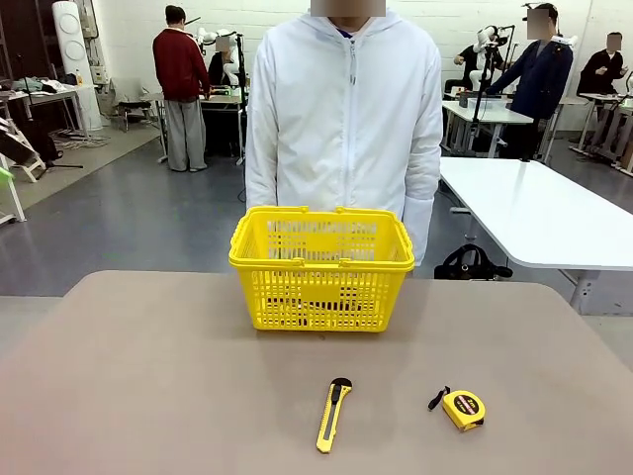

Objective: Place the items the person wants into the basket.
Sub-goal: Pick up the item the person points to and place it in the Market Basket.

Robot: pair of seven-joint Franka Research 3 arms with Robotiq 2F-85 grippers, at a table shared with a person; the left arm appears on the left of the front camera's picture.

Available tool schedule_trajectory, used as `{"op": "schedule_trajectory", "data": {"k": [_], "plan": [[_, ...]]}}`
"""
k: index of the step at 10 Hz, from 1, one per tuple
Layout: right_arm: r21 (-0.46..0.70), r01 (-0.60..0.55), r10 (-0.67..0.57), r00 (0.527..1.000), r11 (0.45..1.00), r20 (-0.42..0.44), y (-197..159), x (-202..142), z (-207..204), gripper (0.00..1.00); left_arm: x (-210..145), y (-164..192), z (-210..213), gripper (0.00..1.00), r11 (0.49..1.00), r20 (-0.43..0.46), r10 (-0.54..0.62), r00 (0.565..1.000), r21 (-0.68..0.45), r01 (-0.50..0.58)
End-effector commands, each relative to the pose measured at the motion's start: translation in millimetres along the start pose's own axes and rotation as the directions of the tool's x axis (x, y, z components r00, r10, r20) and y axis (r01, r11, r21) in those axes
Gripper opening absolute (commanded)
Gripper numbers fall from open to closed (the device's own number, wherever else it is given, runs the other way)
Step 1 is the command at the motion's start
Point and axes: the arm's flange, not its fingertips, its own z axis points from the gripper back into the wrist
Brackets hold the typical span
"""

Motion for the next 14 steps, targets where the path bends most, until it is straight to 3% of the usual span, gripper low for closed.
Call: {"op": "schedule_trajectory", "data": {"k": [1,6,7,14], "plan": [[0.025,-0.014,0.014,0.999,1.0,0.03,0,3,1,1.0,2,-8,14,1.0,1.0,0.018,0.005,1.0,-0.004,-0.005],[0.025,-0.014,0.014,0.999,1.0,0.03,0,3,1,1.0,-15,-18,29,1.0,0.999,0.052,0.035,0.998,0.017,-0.036],[0.025,-0.014,0.014,0.999,1.0,0.03,0,3,1,1.0,-13,-11,31,1.0,0.998,0.014,0.052,0.999,0.018,-0.052],[0.025,-0.014,0.014,0.999,1.0,0.03,0,3,1,1.0,-13,-11,31,1.0,0.998,0.014,0.052,0.999,0.018,-0.052]]}}
